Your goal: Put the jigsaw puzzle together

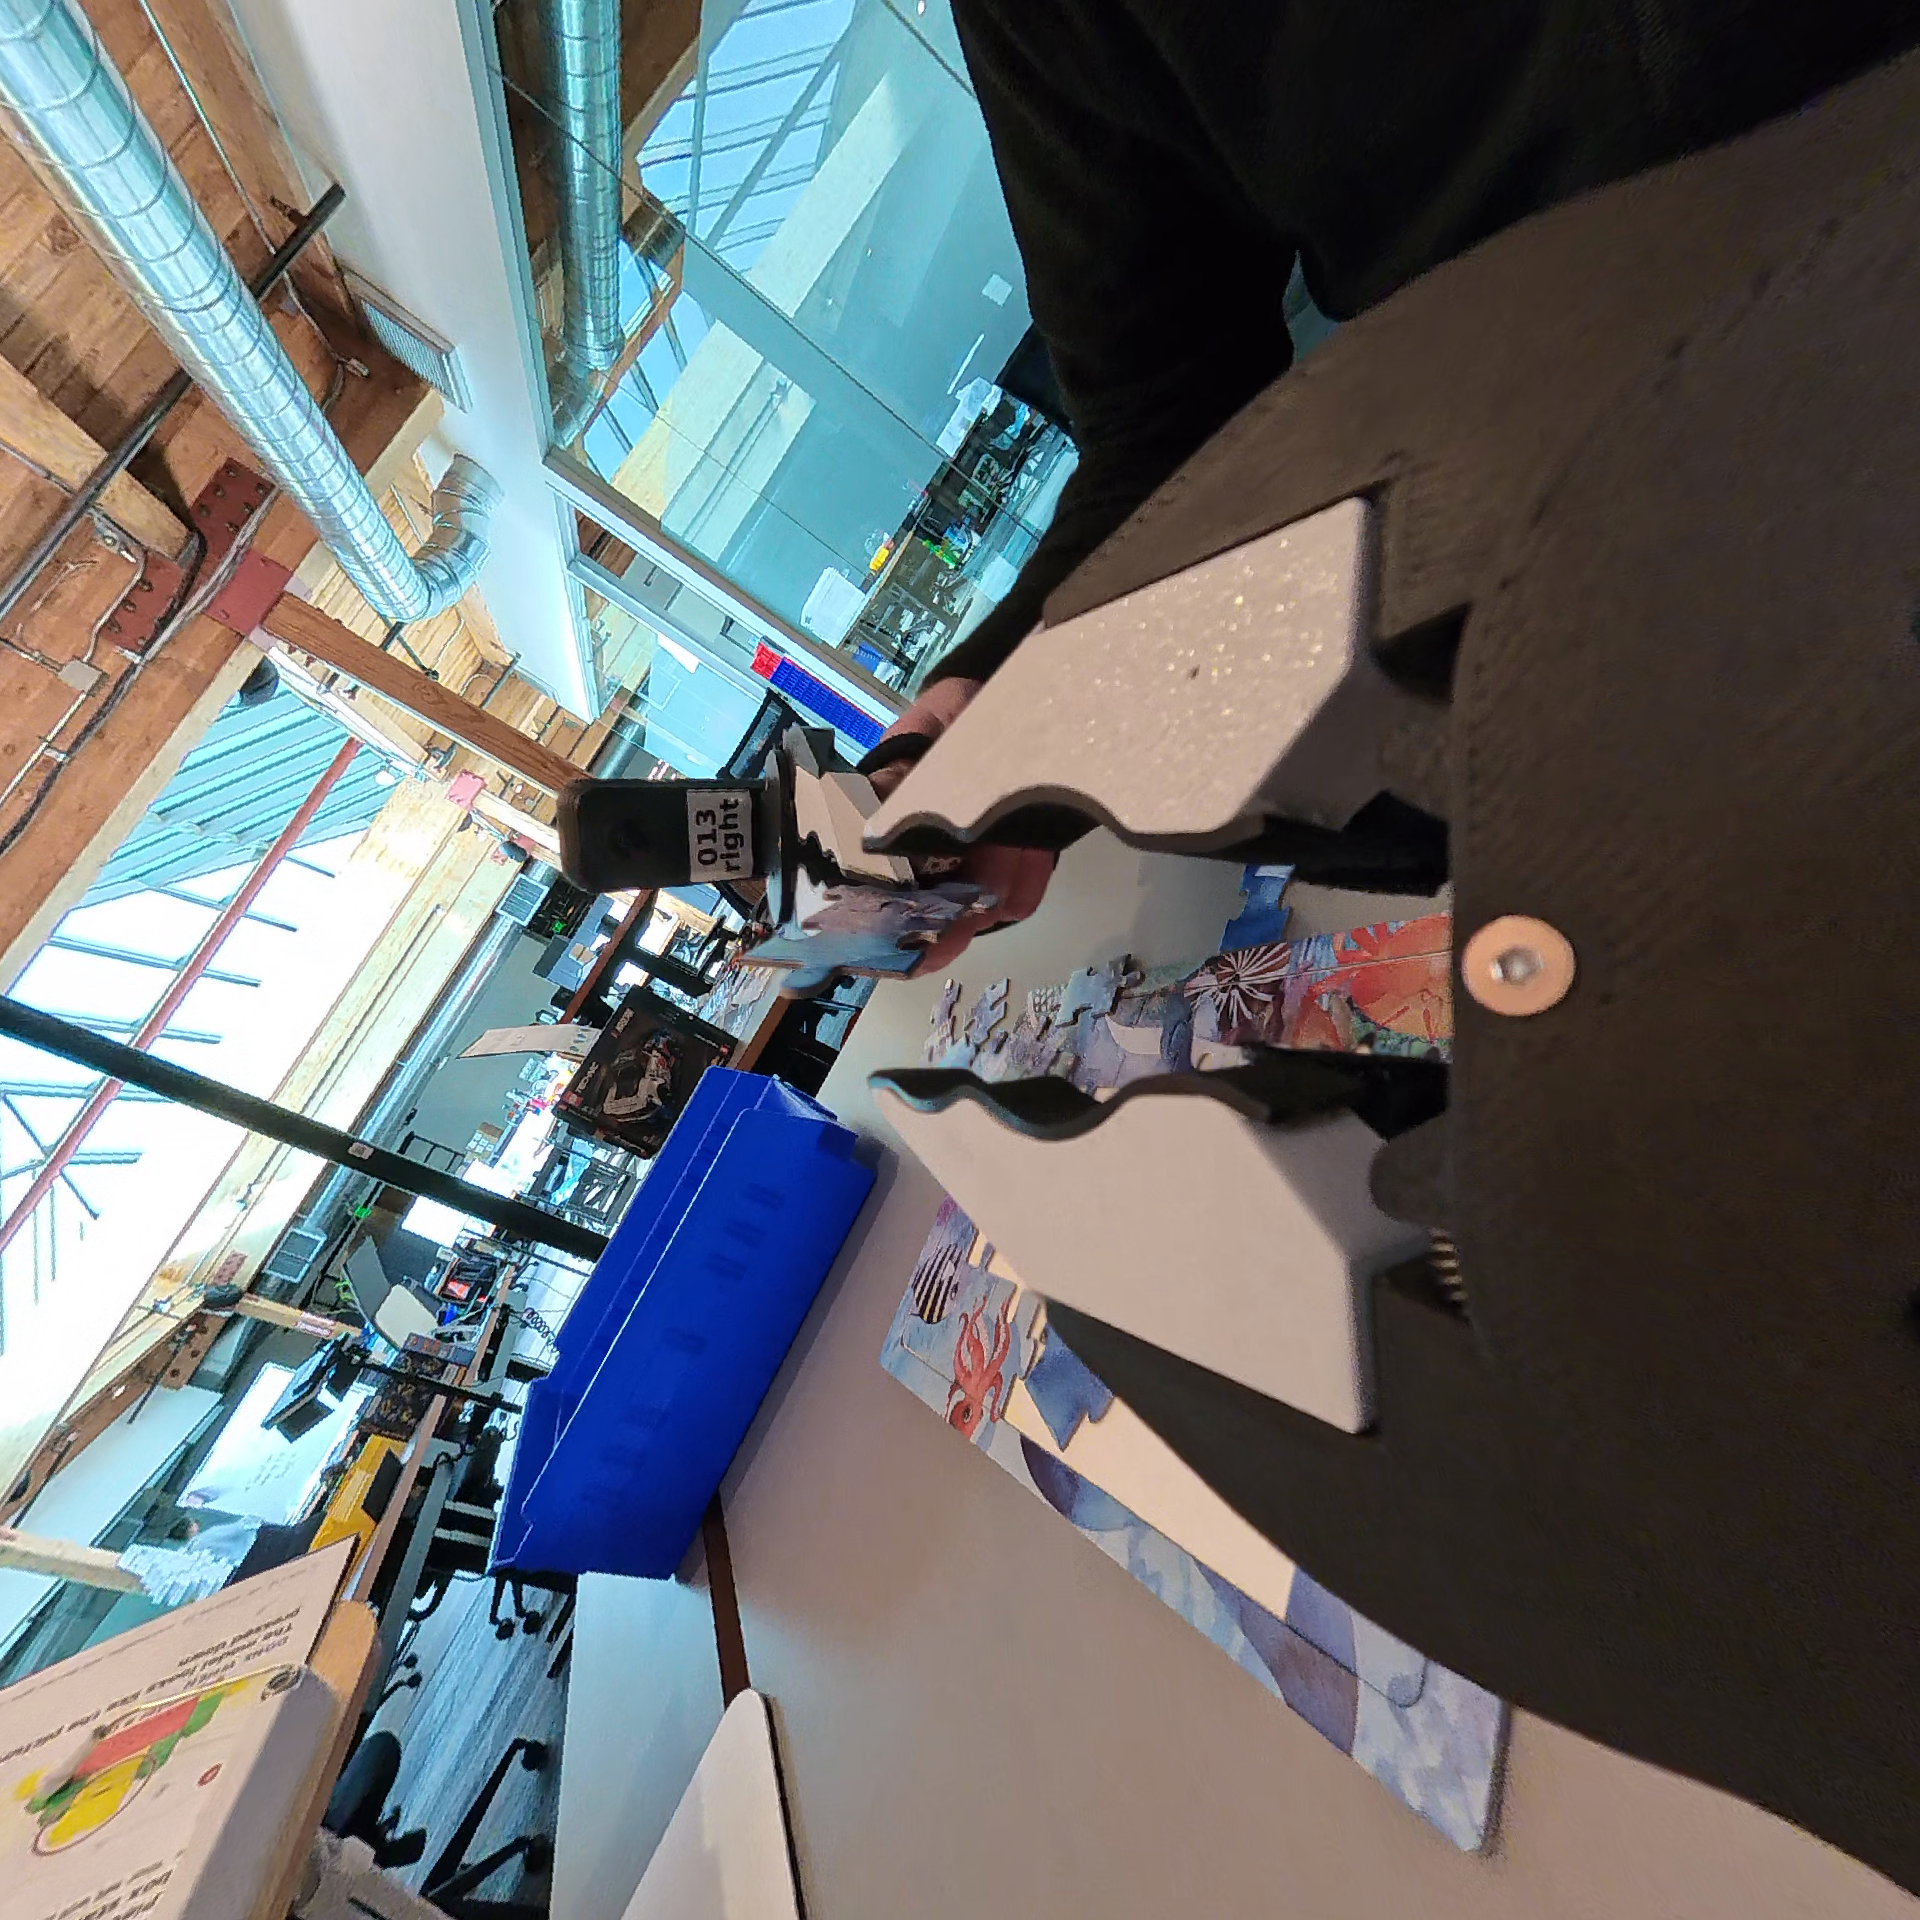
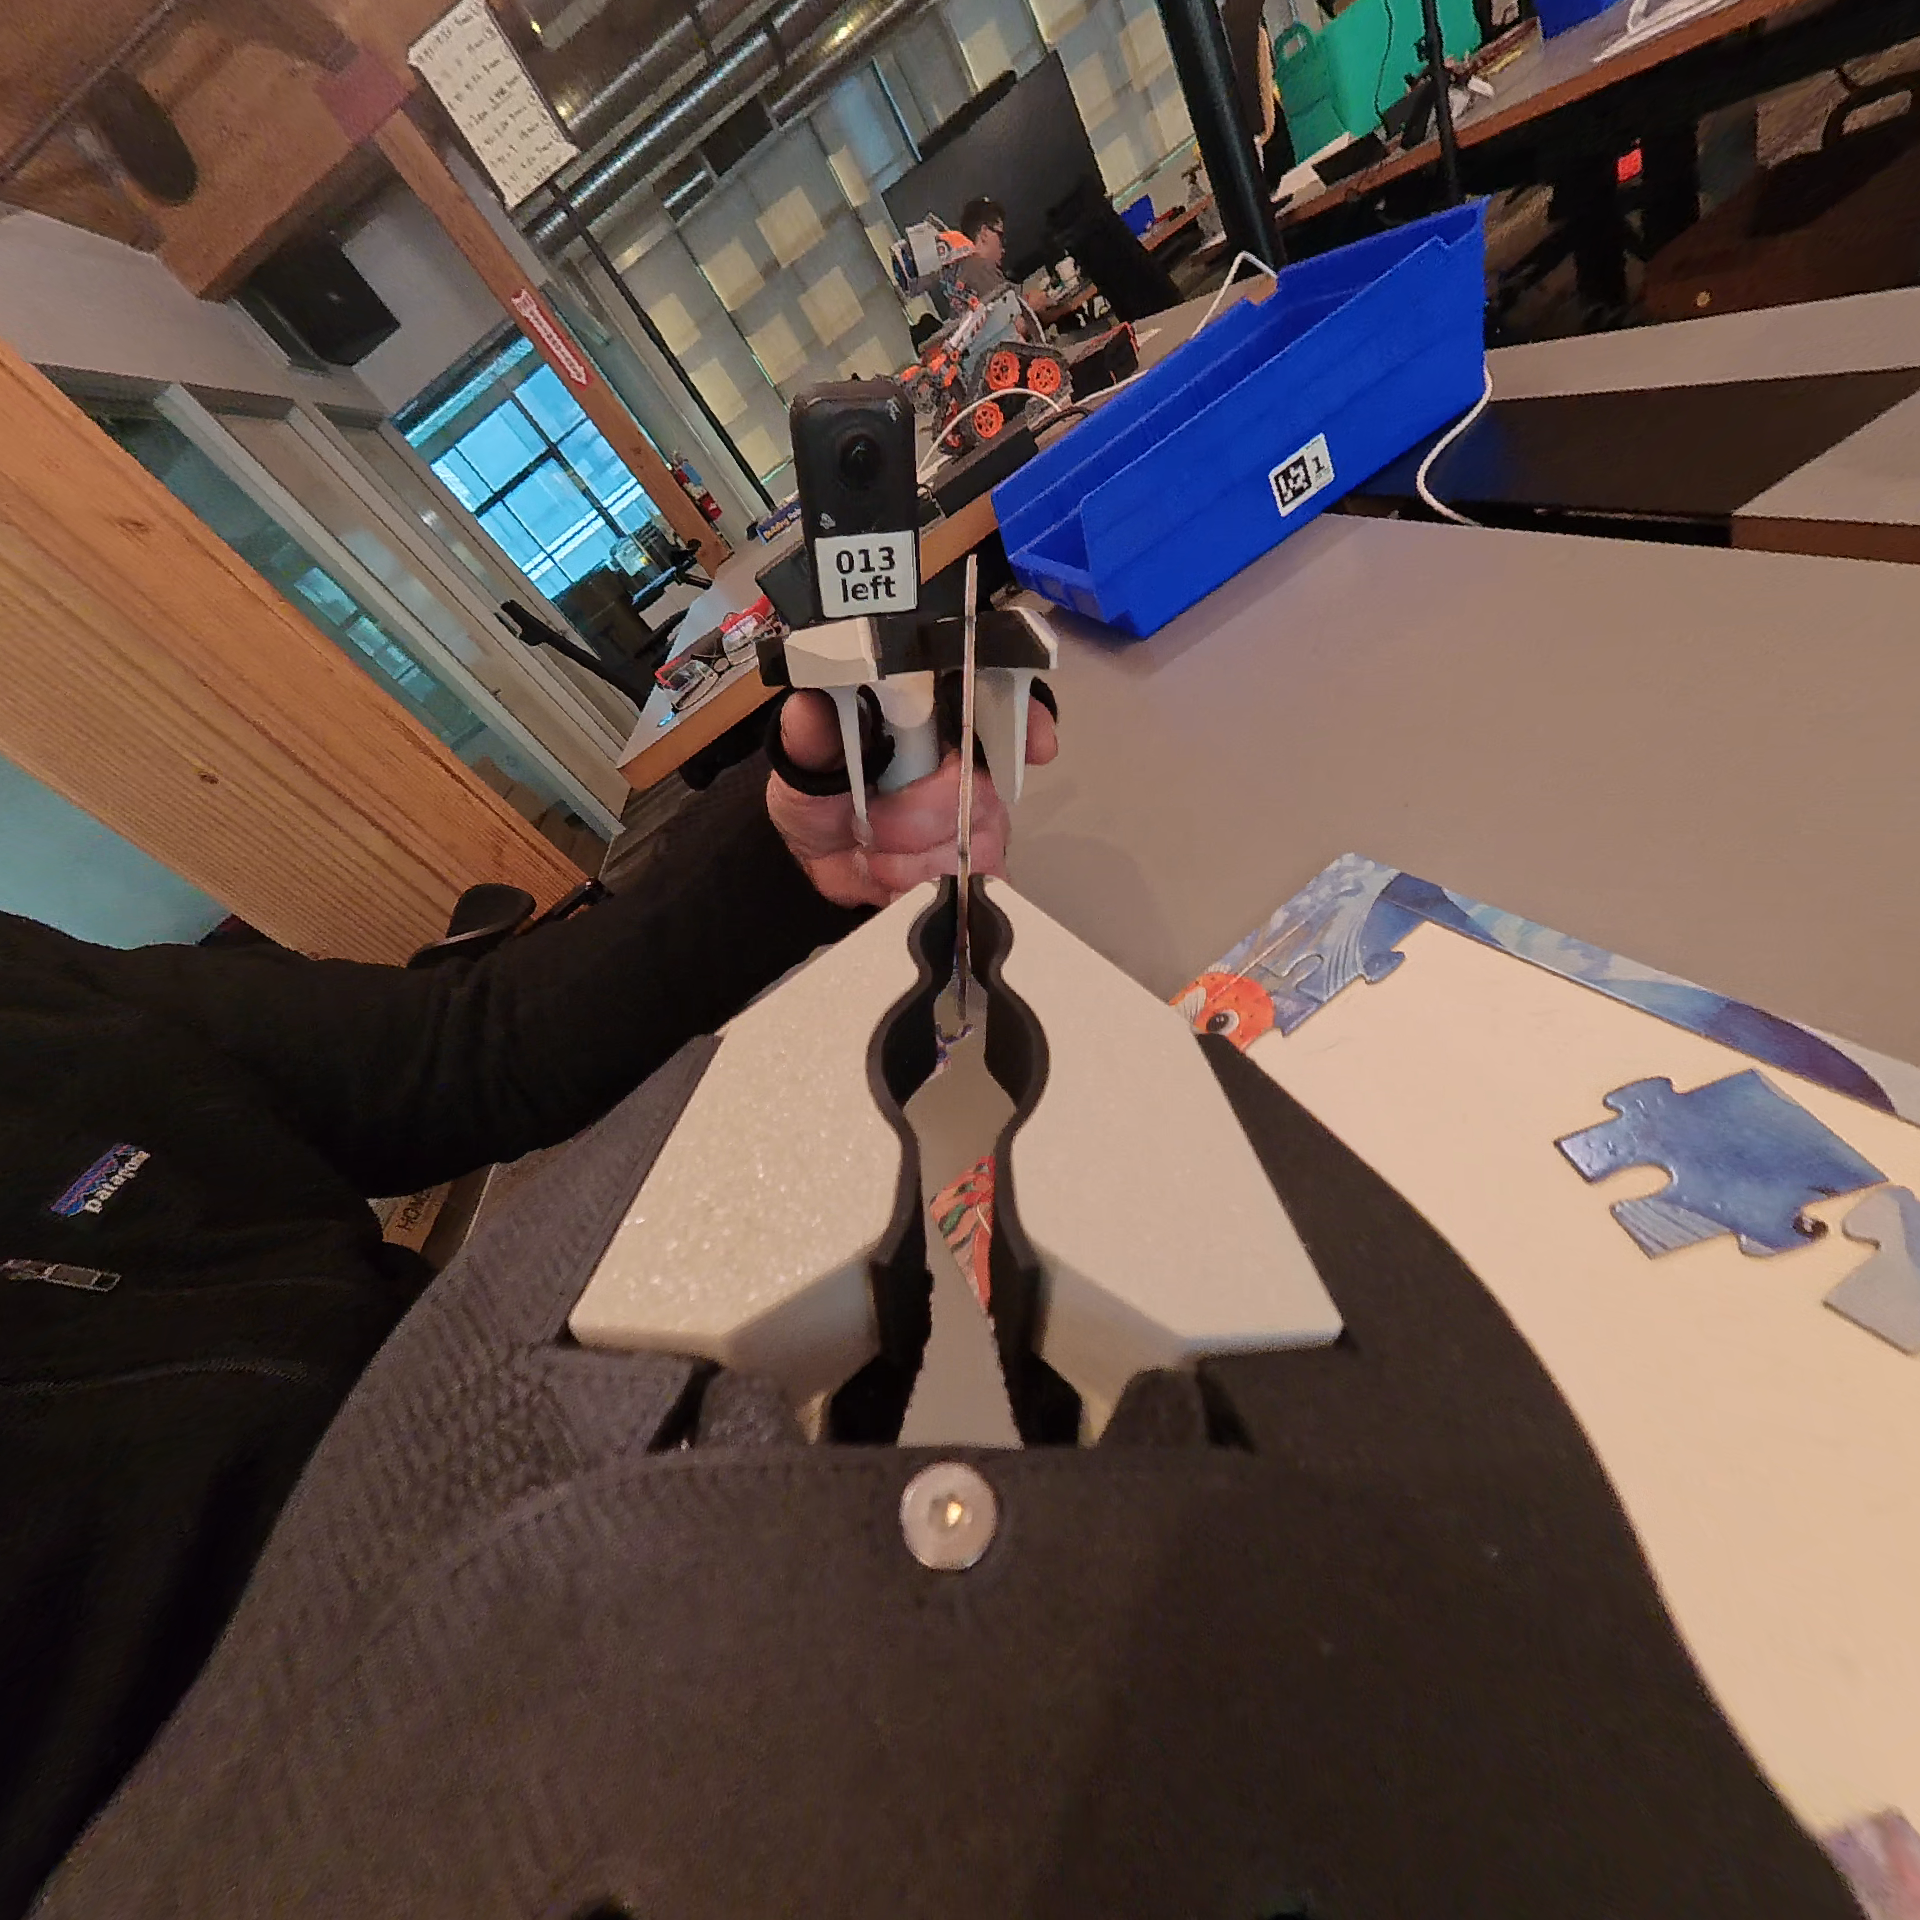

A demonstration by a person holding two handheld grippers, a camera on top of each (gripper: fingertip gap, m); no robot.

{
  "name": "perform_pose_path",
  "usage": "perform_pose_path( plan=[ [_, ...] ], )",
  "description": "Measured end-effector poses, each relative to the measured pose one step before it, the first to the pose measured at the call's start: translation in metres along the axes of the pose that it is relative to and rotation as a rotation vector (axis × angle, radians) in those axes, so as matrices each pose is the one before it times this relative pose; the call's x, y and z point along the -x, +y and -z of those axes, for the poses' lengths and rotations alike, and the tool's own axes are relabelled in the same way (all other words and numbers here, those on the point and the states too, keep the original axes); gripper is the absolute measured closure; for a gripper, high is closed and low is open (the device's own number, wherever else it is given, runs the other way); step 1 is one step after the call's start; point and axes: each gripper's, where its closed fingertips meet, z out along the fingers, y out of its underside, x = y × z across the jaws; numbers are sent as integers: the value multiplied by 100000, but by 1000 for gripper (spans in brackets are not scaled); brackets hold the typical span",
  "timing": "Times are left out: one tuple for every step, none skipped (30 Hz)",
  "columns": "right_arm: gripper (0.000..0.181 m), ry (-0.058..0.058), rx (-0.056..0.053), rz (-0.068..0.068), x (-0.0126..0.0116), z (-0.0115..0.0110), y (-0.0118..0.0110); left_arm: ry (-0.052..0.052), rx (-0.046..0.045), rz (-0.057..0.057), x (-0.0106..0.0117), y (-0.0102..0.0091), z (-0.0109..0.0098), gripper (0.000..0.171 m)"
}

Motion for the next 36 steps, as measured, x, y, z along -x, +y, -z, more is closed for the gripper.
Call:
perform_pose_path(
  plan=[
    [181, 1101, 959, -1154, -129, 400, 239, -962, 483, -552, 152, -11, 143, 130],
    [181, 1165, 1174, -1063, -155, 350, 344, -2015, 1023, -811, 327, 54, 149, 125],
    [181, 785, 938, -1065, -95, 328, 368, -1314, 649, -968, 228, 15, 169, 124],
    [181, 457, 1114, -1221, -73, 291, 428, -1251, 581, -706, 226, -9, 188, 124],
    [181, 903, 1443, -1755, -184, 276, 510, -1927, 1458, -1324, 313, 128, 174, 124],
    [181, 1538, 1183, -1729, -307, 265, 508, -1385, 1394, -1270, 222, 152, 149, 124],
    [181, 494, -40, -1288, -165, 265, 371, -433, 904, -416, 115, 121, 110, 125],
    [181, -507, -801, -1386, -29, 273, 258, -125, 708, -65, 63, 132, 88, 126],
    [181, -421, -1549, -1537, -50, 273, 160, 201, 860, 416, 35, 189, -2, 127],
    [181, -432, -1380, -1665, -53, 241, 130, 628, 1012, 681, -51, 229, -80, 127],
    [181, -498, -1435, -1120, -11, 206, 78, 874, 1563, 575, -120, 331, -182, 127],
    [181, -630, -1715, -717, 67, 157, -18, 1348, 2092, 498, -232, 433, -302, 127],
    [181, -1431, -1918, -687, 212, 94, -83, 1894, 2141, 492, -387, 466, -421, 126],
    [181, -1759, -2321, -362, 313, 42, -163, 1480, 1699, 168, -359, 417, -537, 125],
    [181, -1429, -1949, -308, 292, -39, -126, 980, 984, -13, -349, 294, -621, 125],
    [181, -775, -1466, -196, 200, -86, -84, 1817, 1024, 47, -500, 278, -646, 125],
    [181, -732, -1620, 38, 206, -104, -121, 1275, 9, -295, -427, 83, -621, 124],
    [181, -1008, -1529, -74, 226, -130, -118, 1356, -253, 225, -389, 50, -602, 125],
    [181, -715, -1516, -105, 162, -161, -111, 2377, 199, 687, -511, 135, -574, 126],
    [181, -35, -465, -281, 28, -204, 26, 1694, 216, 328, -374, 170, -525, 126],
    [181, -516, -49, -142, 92, -253, 94, -311, -252, -321, -46, 82, -433, 127],
    [181, -1224, -81, -486, 159, -276, 109, -293, -321, -346, -13, 51, -331, 128],
    [181, -946, 1, -593, 124, -280, 122, 65, -824, 128, -38, -78, -194, 133],
    [181, -559, 394, -273, 59, -272, 179, 225, -1494, 374, -32, -214, -66, 142],
    [181, -359, 252, -83, 42, -253, 139, 506, -1444, 276, -38, -228, 45, 151],
    [181, -337, -388, -69, 49, -197, 51, -159, -1046, -3, 69, -197, 120, 159],
    [181, -374, -71, -466, 37, -179, 69, 209, -868, -354, 0, -176, 165, 164],
    [181, -425, 168, -560, 29, -171, 112, 1417, -507, -100, -205, -125, 142, 167],
    [181, -498, -39, -277, 46, -145, 77, 1116, -413, -119, -208, -118, 99, 169],
    [181, -97, -141, 256, 6, -105, 27, -414, -402, -692, -15, -115, 62, 170],
    [173, 569, 399, 954, -46, -81, 50, -271, -369, -740, -50, -122, 43, 171],
    [166, 592, 760, 487, -25, -39, 62, 412, -167, -219, -135, -80, 16, 171],
    [166, -395, -712, 12, 122, 11, -124, 554, -370, -22, -132, -108, 20, 171],
    [166, -436, -835, 38, 127, -8, -140, 163, -587, -103, -61, -124, 26, 171],
    [168, -420, 136, 357, 112, -51, 1, 927, -40, 114, -155, -20, 7, 171],
    [172, -528, 376, 822, 143, -76, 15, 1223, 534, 276, -188, 69, -13, 171]
  ],
)
